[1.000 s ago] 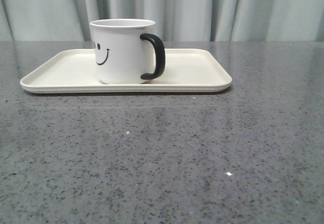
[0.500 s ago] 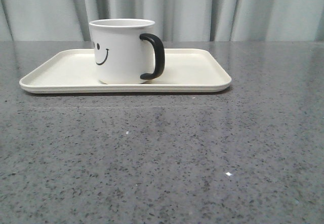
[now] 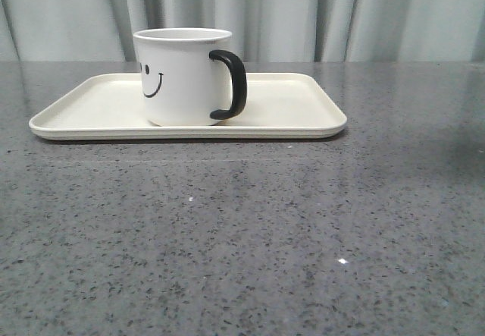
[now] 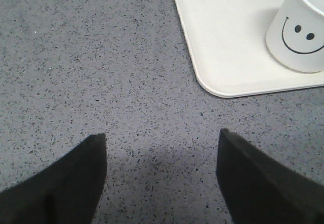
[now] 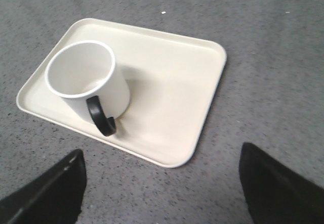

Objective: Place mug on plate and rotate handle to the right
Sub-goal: 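Withdraw the left gripper upward away from the mug, then lower the right gripper into the mug rim and grip it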

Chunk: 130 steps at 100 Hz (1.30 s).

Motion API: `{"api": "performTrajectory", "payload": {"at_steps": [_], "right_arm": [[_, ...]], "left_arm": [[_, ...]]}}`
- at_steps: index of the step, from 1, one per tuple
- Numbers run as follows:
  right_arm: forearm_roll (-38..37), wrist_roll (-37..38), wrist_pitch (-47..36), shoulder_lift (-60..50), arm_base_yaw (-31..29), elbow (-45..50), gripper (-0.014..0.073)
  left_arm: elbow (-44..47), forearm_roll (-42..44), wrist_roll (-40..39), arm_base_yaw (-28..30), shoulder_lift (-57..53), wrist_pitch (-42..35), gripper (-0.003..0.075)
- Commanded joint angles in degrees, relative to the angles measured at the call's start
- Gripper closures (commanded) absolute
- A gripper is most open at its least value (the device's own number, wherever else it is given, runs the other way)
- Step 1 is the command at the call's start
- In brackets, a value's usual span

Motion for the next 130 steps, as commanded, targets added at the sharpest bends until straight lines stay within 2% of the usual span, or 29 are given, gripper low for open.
{"api": "performTrajectory", "payload": {"at_steps": [1,33,65,76,119,130], "right_arm": [[0.27,-0.80,-4.26,4.54,3.05,-5.66,-0.0020],[0.14,-0.69,-2.93,23.30,9.77,-21.54,-0.0020],[-2.97,1.46,-0.38,36.27,11.88,-32.31,-0.0020],[-5.28,2.86,-0.03,38.87,11.93,-34.00,-0.0020],[-5.29,2.86,-0.61,43.54,12.02,-34.93,-0.0017],[-5.23,2.86,-1.14,43.54,12.02,-34.93,0.0055]], "left_arm": [[-1.46,-0.30,0.04,0.18,-0.21,-4.20,0.0258],[-1.46,-0.30,0.04,0.18,-0.21,-4.20,0.0258],[-1.46,-0.30,0.04,0.18,-0.21,-4.20,0.0258],[-1.46,-0.30,0.04,0.18,-0.21,-4.20,0.0258],[-1.46,-0.30,0.04,0.18,-0.21,-4.20,0.0258],[-1.46,-0.30,0.04,0.18,-0.21,-4.20,0.0258]]}}
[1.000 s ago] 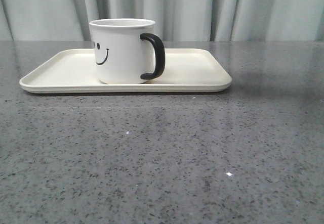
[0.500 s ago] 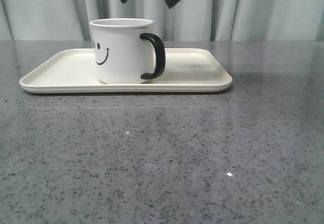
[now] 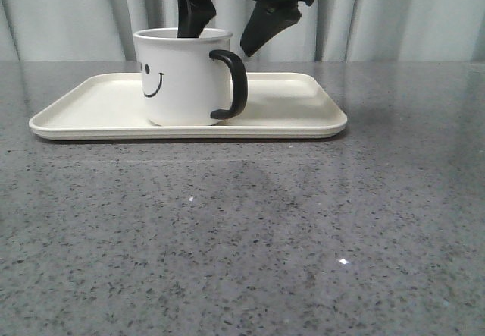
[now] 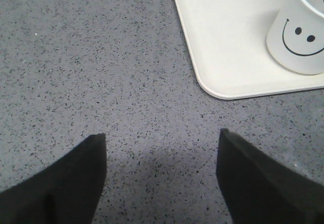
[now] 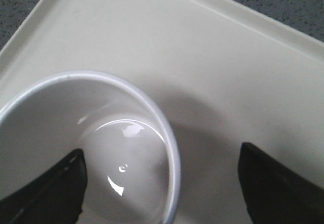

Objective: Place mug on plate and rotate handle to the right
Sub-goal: 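Lower the right gripper into the mug rim and grip it, then lift the mug with the right gripper and rotate it, turning the handle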

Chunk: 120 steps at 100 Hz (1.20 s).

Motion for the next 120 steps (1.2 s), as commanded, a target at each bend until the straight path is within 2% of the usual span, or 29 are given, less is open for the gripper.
{"api": "performTrajectory", "payload": {"at_steps": [1,10,27,40,56,77,102,120], "right_arm": [[-0.14,0.00,-3.45,-3.25,0.08,-2.06,0.0062],[-0.14,0.00,-3.48,-3.25,0.08,-2.06,0.0184],[-0.14,0.00,-4.17,-3.25,0.08,-2.06,0.0495],[-0.14,-0.30,-4.84,-3.25,0.08,-2.13,0.0665],[-0.14,-4.12,-1.06,-3.25,0.08,-4.42,0.0660],[-0.14,-12.09,5.63,-3.25,0.08,-11.80,0.0657],[1.24,-29.27,12.86,-2.71,0.08,-20.38,0.0657],[9.01,-37.71,21.26,0.98,-2.42,-26.03,0.0657]], "left_arm": [[-1.46,-0.30,0.02,0.18,-0.21,-3.93,0.0258],[-1.46,-0.30,0.02,0.18,-0.21,-3.93,0.0258],[-1.46,-0.30,0.02,0.18,-0.21,-3.93,0.0258],[-1.46,-0.30,0.02,0.18,-0.21,-3.93,0.0258],[-1.46,-0.30,0.02,0.18,-0.21,-3.93,0.0258],[-1.46,-0.30,0.02,0.18,-0.21,-3.93,0.0258],[-1.46,-0.30,0.02,0.18,-0.21,-3.93,0.0258],[-1.46,-0.30,0.02,0.18,-0.21,-3.93,0.0258]]}}
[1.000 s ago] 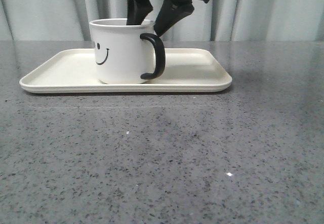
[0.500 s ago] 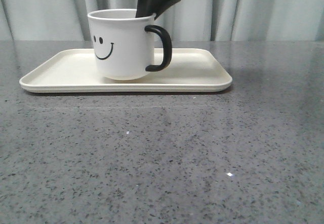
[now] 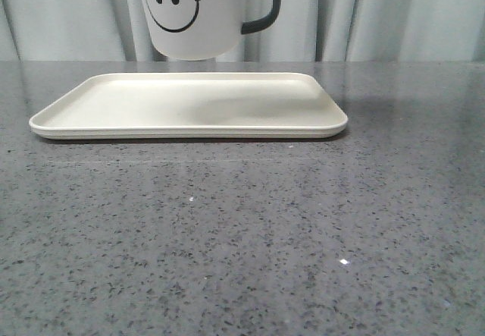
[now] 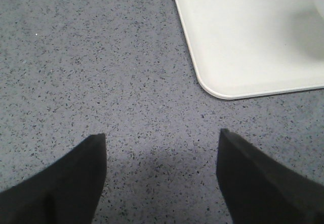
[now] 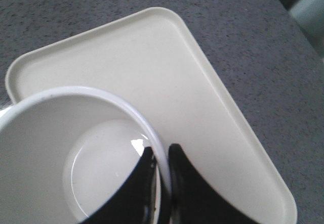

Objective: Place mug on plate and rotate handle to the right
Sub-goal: 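Lift the mug with the right gripper and rotate it, turning the handle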

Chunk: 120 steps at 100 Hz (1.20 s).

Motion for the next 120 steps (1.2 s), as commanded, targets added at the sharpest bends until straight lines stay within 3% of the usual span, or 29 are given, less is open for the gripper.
{"api": "performTrajectory", "payload": {"at_steps": [1,21,51,120], "right_arm": [[5.93,-4.98,1.81,-0.53,-1.91,-4.17,0.0657],[13.05,-10.40,9.54,4.41,-5.88,-8.94,0.0657],[15.14,-17.18,9.85,6.30,-6.64,-9.04,0.0657],[17.55,-19.74,9.41,10.11,-6.58,-9.04,0.0657]], "left_arm": [[-1.46,-0.30,-0.08,0.18,-0.21,-3.88,0.0258],[-1.46,-0.30,-0.08,0.18,-0.21,-3.88,0.0258],[-1.46,-0.30,-0.08,0.18,-0.21,-3.88,0.0258],[-1.46,-0.30,-0.08,0.18,-0.21,-3.88,0.0258]]}}
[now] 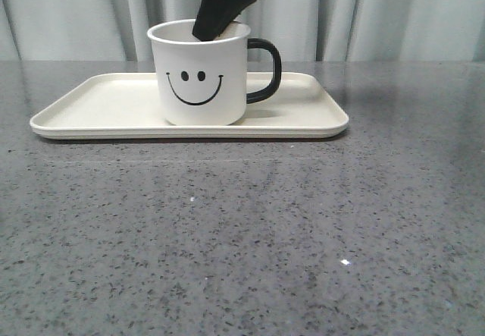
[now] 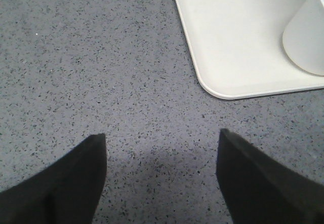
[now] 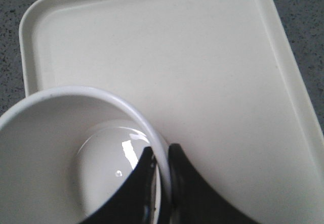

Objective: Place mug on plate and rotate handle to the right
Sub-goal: 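Lift the mug with the right gripper and rotate it, turning the handle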

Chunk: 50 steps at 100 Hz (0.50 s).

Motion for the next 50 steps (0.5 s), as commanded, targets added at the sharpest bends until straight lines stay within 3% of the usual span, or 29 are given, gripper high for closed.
{"api": "performTrajectory", "payload": {"at_steps": [1,38,50], "right_arm": [[3.02,-0.84,0.80,-3.51,-0.08,-1.95,0.0657],[3.02,-0.90,0.50,-3.51,-0.08,-1.95,0.0655],[3.02,-0.90,-0.11,-3.51,-0.08,-1.95,0.0589]], "left_arm": [[-1.46,-0.30,-0.08,0.18,-0.21,-3.88,0.0258],[-1.46,-0.30,-0.08,0.18,-0.21,-3.88,0.0258],[-1.46,-0.30,-0.08,0.18,-0.21,-3.88,0.0258]]}}
